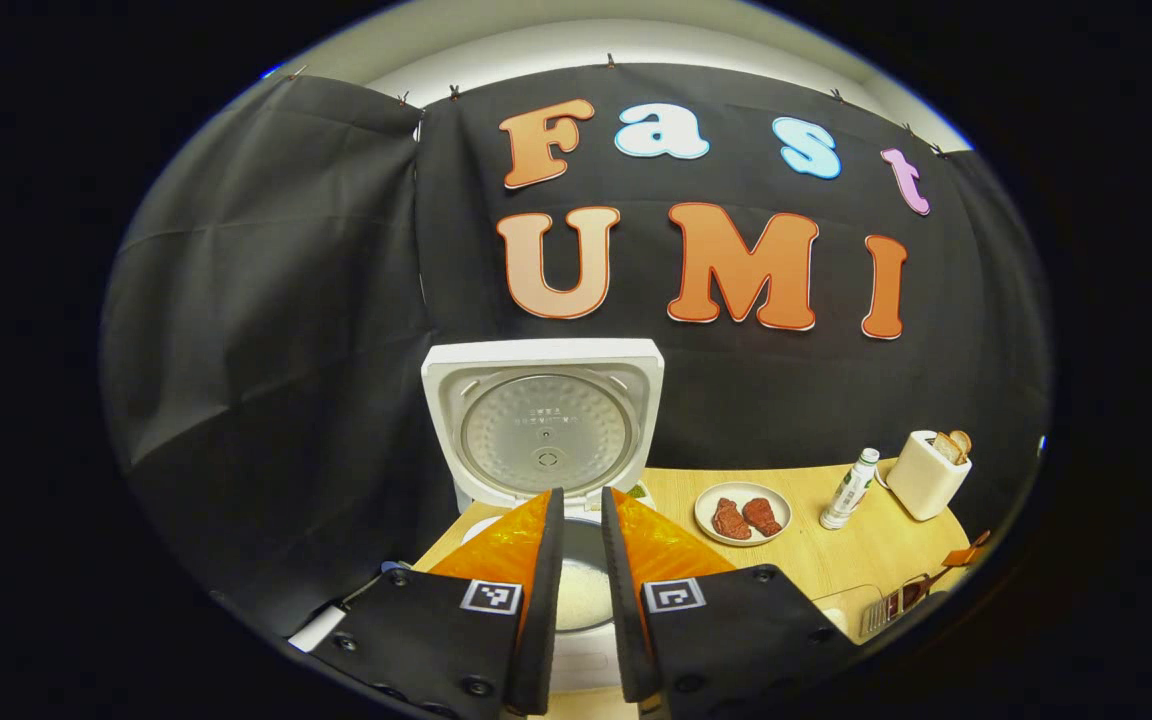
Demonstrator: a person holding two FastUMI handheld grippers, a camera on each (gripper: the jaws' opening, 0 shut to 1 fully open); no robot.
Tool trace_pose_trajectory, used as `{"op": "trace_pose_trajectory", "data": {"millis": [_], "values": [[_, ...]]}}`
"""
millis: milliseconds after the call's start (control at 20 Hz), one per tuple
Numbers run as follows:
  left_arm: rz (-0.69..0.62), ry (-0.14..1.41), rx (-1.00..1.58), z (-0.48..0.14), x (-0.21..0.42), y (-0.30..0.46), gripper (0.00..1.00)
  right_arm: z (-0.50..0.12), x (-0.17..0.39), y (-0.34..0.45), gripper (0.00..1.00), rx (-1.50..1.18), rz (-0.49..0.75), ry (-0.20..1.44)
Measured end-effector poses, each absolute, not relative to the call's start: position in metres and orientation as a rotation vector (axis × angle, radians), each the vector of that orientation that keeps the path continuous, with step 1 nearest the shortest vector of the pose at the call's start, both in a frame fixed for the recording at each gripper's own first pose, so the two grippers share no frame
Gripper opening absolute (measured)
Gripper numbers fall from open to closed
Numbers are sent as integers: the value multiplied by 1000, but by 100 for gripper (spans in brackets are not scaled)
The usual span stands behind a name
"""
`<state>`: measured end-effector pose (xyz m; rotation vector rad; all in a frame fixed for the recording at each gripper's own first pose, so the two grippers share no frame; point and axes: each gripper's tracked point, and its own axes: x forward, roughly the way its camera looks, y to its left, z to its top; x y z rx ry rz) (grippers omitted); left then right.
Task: Close the left gripper, press the button to open the rice cooker; take a wooden spoon from the chopstick holder with the right hand, scoop a spoonful of rice and pour it into the rice cooker, then put the wooden spoon back into the chopstick holder.
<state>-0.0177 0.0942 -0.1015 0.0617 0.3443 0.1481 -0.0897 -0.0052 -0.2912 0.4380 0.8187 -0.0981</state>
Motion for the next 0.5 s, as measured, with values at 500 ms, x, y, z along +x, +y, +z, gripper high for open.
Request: {"op": "trace_pose_trajectory", "data": {"millis": [500], "values": [[155, 349, 54, -111, -33, 118, 31, -194, -66, 56, 13, 346, 76, 683]]}}
